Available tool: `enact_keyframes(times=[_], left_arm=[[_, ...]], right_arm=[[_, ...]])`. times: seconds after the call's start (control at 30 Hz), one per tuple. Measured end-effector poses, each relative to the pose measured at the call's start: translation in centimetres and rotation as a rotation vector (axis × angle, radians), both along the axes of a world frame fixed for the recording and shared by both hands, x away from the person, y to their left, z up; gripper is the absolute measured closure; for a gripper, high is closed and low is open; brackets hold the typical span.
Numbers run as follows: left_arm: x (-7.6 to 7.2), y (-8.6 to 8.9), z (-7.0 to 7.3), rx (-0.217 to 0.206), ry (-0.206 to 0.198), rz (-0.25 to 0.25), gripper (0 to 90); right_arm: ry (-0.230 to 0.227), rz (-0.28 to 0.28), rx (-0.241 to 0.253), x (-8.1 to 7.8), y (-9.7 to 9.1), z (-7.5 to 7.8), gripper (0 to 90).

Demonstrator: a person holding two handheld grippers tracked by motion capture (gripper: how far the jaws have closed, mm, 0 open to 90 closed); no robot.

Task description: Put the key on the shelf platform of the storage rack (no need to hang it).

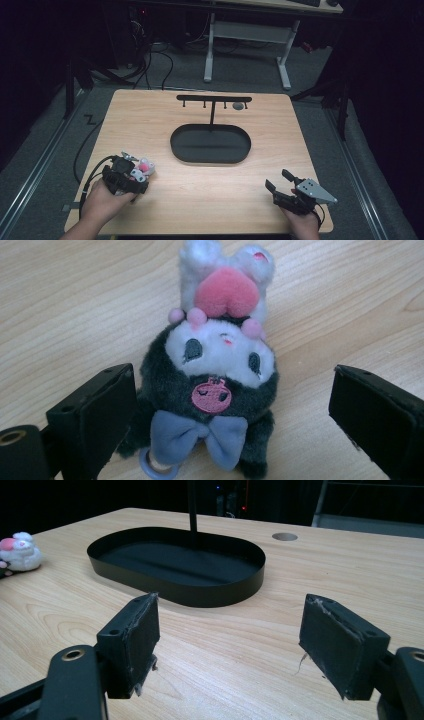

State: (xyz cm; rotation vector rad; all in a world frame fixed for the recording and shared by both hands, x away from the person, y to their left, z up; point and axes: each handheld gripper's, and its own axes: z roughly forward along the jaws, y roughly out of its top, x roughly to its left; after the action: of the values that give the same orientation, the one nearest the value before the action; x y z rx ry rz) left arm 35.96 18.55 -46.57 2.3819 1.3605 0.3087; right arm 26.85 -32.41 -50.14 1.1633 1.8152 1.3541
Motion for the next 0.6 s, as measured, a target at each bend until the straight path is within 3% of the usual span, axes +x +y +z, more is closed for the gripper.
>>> enact_keyframes(times=[0.23, 0.43, 0.6], left_arm=[[0.4, -1.0, 0.8, 0.011, 0.063, -0.027, 5.5], [1.1, -1.7, 1.3, 0.049, 0.126, -0.033, 5.1], [1.8, -1.9, 1.1, 0.056, 0.152, -0.033, 5.3]], right_arm=[[-0.004, -0.005, 0.005, -0.3, -0.1, 0.2, 24.4], [-0.007, 0.004, 0.001, -0.5, -0.1, 0.3, 24.4], [-0.002, 0.003, 0.003, -0.3, -0.3, 0.2, 24.4]])
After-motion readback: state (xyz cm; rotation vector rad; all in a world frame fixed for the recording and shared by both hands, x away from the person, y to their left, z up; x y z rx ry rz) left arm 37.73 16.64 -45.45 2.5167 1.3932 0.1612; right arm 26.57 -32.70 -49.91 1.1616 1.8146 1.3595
